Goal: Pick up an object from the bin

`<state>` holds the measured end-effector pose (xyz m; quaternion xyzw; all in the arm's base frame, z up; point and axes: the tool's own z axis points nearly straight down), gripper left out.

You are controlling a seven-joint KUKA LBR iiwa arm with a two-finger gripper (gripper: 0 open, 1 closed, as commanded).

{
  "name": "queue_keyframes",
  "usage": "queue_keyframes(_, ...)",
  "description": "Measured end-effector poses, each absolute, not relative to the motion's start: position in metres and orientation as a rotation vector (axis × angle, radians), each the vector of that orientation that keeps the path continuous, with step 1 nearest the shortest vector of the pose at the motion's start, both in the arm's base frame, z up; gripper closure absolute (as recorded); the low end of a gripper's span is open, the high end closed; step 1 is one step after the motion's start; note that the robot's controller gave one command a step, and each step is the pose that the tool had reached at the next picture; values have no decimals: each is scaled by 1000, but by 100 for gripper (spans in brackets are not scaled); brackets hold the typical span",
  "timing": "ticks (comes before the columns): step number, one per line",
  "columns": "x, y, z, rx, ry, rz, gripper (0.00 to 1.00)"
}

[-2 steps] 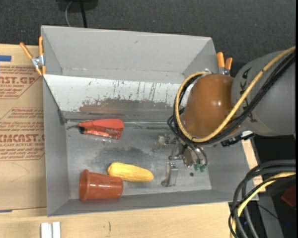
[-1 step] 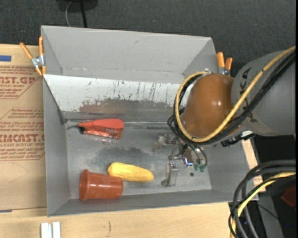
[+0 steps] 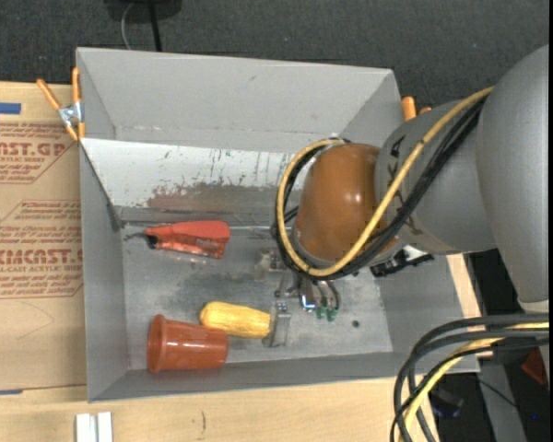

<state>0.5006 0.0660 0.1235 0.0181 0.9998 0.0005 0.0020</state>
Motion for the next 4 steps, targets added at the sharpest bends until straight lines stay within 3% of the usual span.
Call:
queue_keyframes(1,491,97,101,19,3142,8,0)
queue_keyframes(2,489,89,97,11,3143,7,0)
queue_keyframes(3,481,135,113,-194,3134,10,100)
queue_keyframes(4,480,135,112,-194,3135,9,0)
